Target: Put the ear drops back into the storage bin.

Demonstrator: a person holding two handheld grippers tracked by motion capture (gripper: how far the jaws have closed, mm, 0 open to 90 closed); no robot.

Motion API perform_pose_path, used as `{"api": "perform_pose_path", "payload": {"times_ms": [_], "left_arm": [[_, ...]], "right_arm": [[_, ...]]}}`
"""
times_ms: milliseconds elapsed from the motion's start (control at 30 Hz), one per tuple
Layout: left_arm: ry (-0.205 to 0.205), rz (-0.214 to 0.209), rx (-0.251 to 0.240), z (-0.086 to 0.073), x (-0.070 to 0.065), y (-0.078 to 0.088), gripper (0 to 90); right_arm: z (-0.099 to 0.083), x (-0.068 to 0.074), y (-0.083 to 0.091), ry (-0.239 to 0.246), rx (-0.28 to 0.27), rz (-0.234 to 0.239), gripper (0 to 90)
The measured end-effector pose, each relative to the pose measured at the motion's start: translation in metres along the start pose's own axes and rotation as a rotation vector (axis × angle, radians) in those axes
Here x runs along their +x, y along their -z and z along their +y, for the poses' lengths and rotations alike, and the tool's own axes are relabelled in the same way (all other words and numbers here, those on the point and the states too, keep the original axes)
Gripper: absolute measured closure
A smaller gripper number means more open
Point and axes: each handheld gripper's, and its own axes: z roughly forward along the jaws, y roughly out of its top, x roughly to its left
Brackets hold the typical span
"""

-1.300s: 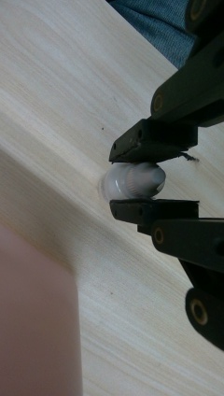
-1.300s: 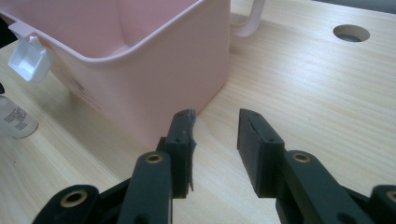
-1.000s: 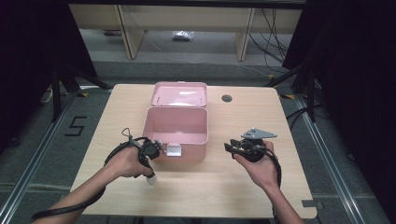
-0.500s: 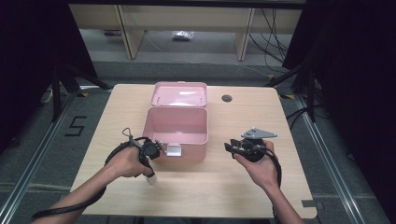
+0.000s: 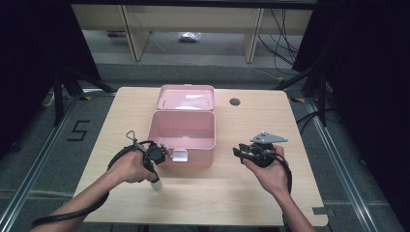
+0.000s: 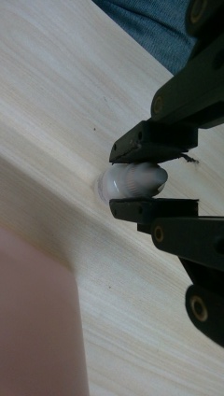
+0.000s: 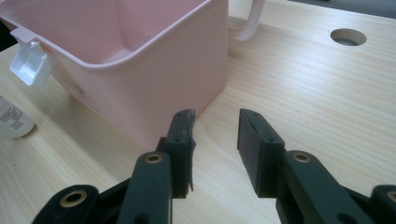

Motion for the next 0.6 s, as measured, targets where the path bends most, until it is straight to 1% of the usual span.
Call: {"api": "perform_pose_path", "payload": {"times_ms": [33, 67, 167, 200, 233, 267, 300, 333, 367, 400, 433, 467, 500, 533, 600], "left_arm": [[0.001, -0.001, -0.009, 0.0, 0.0, 0.001, 71.3], [0.002, -0.001, -0.004, 0.0, 0.0, 0.002, 71.3], [-0.003, 0.007, -0.023, 0.001, 0.001, 0.006, 71.3], [0.001, 0.008, -0.025, 0.001, 0.0, 0.008, 71.3], [-0.006, 0.011, -0.029, 0.001, 0.001, 0.01, 71.3], [-0.005, 0.015, -0.031, 0.002, 0.0, 0.011, 71.3], [-0.003, 0.017, -0.039, 0.002, 0.0, 0.012, 71.3], [-0.01, 0.017, -0.033, 0.002, 0.0, 0.015, 71.3], [-0.01, 0.017, -0.035, 0.003, 0.0, 0.016, 71.3], [-0.011, 0.019, -0.041, 0.002, 0.0, 0.016, 71.3], [-0.015, 0.021, -0.04, 0.003, 0.0, 0.017, 71.3], [-0.019, 0.02, -0.037, 0.003, 0.0, 0.019, 71.3], [-0.016, 0.019, -0.039, 0.003, -0.001, 0.019, 71.4], [-0.016, 0.02, -0.042, 0.003, -0.001, 0.02, 71.4], [-0.016, 0.02, -0.035, 0.003, -0.001, 0.022, 71.4]], "right_arm": [[0.0, 0.0, 0.0, 0.002, 0.001, -0.003, 66.8], [0.0, 0.0, 0.0, 0.005, -0.001, -0.007, 66.7], [-0.001, -0.001, 0.0, 0.0, -0.001, -0.004, 66.8], [-0.001, -0.002, 0.0, 0.004, -0.006, -0.002, 66.8], [-0.001, -0.001, -0.001, -0.013, -0.004, 0.002, 66.8], [-0.002, -0.001, -0.001, -0.016, -0.002, 0.001, 66.8], [-0.002, 0.001, -0.001, -0.042, -0.008, 0.001, 66.8], [-0.002, -0.001, -0.001, 0.0, -0.006, -0.003, 66.8], [-0.003, -0.001, -0.002, -0.011, -0.008, -0.003, 66.8], [-0.003, -0.002, -0.002, -0.011, -0.008, 0.008, 66.8], [-0.003, -0.002, -0.002, -0.01, -0.008, 0.007, 66.8], [-0.003, -0.002, -0.002, -0.001, -0.007, 0.0, 66.8], [-0.003, -0.002, -0.001, -0.002, -0.002, -0.008, 66.9], [-0.003, -0.002, -0.001, 0.001, -0.003, -0.007, 66.8], [-0.003, -0.002, -0.002, -0.008, -0.004, 0.003, 66.9]]}}
